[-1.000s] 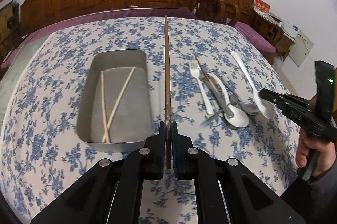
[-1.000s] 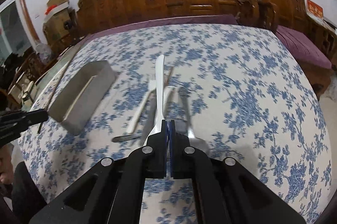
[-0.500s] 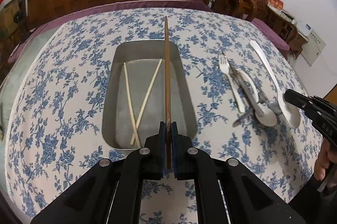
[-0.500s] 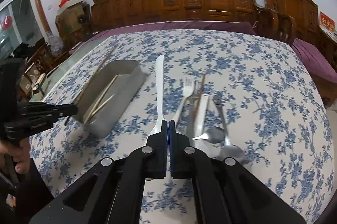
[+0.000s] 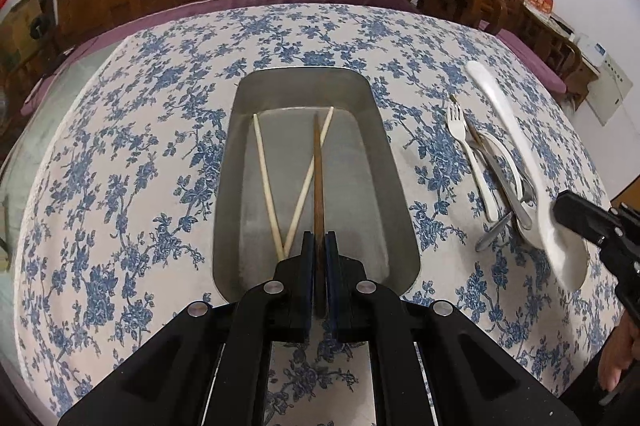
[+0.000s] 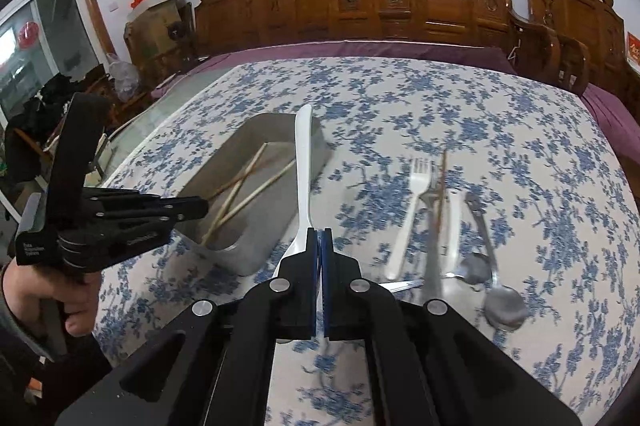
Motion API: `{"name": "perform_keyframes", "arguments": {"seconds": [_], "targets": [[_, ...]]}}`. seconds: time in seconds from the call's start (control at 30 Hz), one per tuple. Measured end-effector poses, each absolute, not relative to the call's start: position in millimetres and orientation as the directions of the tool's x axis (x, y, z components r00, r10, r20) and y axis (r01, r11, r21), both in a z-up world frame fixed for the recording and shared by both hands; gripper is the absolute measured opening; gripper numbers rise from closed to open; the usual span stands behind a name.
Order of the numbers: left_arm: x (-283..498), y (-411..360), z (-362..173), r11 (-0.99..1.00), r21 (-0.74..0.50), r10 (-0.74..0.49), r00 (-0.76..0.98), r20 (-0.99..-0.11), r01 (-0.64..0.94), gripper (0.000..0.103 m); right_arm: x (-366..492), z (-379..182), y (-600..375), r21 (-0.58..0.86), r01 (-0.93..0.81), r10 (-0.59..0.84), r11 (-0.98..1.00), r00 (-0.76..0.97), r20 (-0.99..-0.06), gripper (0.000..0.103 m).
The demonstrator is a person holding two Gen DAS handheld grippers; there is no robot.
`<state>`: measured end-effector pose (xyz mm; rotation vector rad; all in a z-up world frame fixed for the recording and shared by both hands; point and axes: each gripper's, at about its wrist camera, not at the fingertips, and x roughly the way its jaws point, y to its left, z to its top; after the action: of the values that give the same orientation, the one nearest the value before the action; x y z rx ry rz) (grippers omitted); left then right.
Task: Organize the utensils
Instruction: 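Lower the brown chopstick into the tray and open the left tool while right carries the spoon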
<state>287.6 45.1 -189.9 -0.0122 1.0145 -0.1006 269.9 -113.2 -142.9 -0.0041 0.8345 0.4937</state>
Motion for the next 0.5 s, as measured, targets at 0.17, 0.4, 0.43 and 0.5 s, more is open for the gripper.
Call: {"name": "perform_keyframes", "arguments": {"seconds": [0.17,0.4,0.43,0.5], "targets": [[285.0,51.3,-182.4,0.995,-0.059,-0.094,0.54,-0.837,0.081,0.005,276.5,-140.5,-91.2,0.193,-0.438,0.433,0.878,0.555,-0.71,0.003],[278.3,68.5,-167.8,0.996,-0.056,-0.089,0.573,-0.815,0.074,0.005,290.6,-142.5,-66.4,0.199,-0.437,0.433,0.877,0.542,-0.72,0.003],[276.7,71.6,-165.8,0.996,-0.055,-0.088,0.577,-0.812,0.074,0.005,292.1,-142.7,-63.9,0.202,-0.436,0.435,0.877,0.541,-0.72,0.003],[273.7,77.2,-162.7,0.996,-0.053,-0.086,0.585,-0.807,0.072,0.005,296.5,-144.3,-56.6,0.209,-0.434,0.437,0.876,0.535,-0.723,0.003]]}}
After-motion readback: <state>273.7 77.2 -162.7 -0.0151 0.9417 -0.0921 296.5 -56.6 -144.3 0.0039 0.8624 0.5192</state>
